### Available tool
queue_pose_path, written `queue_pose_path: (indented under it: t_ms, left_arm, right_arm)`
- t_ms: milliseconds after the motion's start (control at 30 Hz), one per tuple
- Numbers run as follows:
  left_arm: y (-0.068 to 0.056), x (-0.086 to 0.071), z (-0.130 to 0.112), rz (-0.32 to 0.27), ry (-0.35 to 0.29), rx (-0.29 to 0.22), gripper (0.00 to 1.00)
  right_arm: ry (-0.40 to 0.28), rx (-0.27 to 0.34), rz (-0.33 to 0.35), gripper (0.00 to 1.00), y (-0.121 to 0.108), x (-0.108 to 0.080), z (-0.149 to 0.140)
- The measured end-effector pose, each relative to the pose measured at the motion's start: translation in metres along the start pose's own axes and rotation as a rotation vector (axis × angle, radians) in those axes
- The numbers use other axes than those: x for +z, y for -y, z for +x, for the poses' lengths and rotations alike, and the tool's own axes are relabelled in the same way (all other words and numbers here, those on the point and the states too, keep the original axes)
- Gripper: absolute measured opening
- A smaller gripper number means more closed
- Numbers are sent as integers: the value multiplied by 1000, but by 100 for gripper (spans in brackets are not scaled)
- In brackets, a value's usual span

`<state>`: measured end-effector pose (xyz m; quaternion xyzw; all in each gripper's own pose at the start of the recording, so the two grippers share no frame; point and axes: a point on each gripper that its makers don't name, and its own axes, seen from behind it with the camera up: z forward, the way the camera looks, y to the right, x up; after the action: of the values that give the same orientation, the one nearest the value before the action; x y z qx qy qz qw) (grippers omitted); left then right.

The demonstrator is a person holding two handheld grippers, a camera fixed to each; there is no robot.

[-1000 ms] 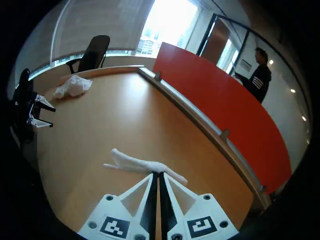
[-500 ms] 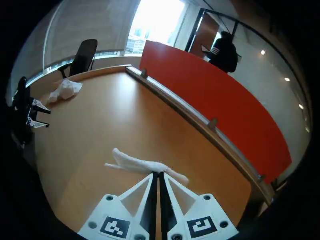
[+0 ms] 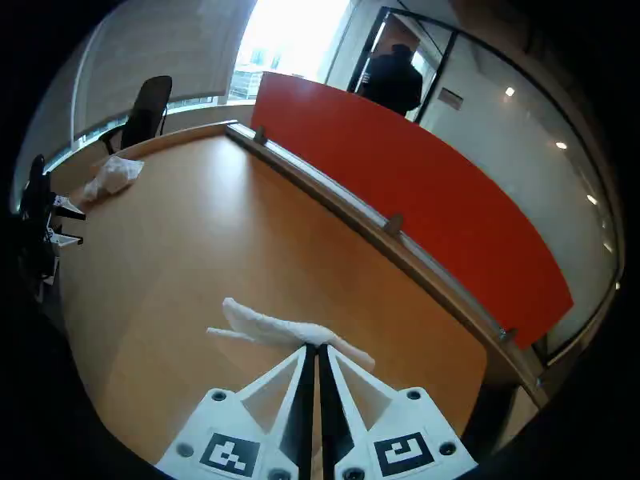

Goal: Fold towel

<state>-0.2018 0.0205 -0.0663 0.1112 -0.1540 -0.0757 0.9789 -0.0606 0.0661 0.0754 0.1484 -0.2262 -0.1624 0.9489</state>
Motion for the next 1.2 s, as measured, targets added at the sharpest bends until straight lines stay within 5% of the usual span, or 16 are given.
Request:
queue_pose_path:
  t_ms: [533, 1200]
  left_arm:
    - [-4, -1, 2, -2, 6, 17, 95]
    - [-15, 2, 6, -10, 9, 33, 96]
  right_arm:
    - [81, 42, -77, 3, -58, -17, -53]
    - [164, 79, -132, 3, -100, -36, -106]
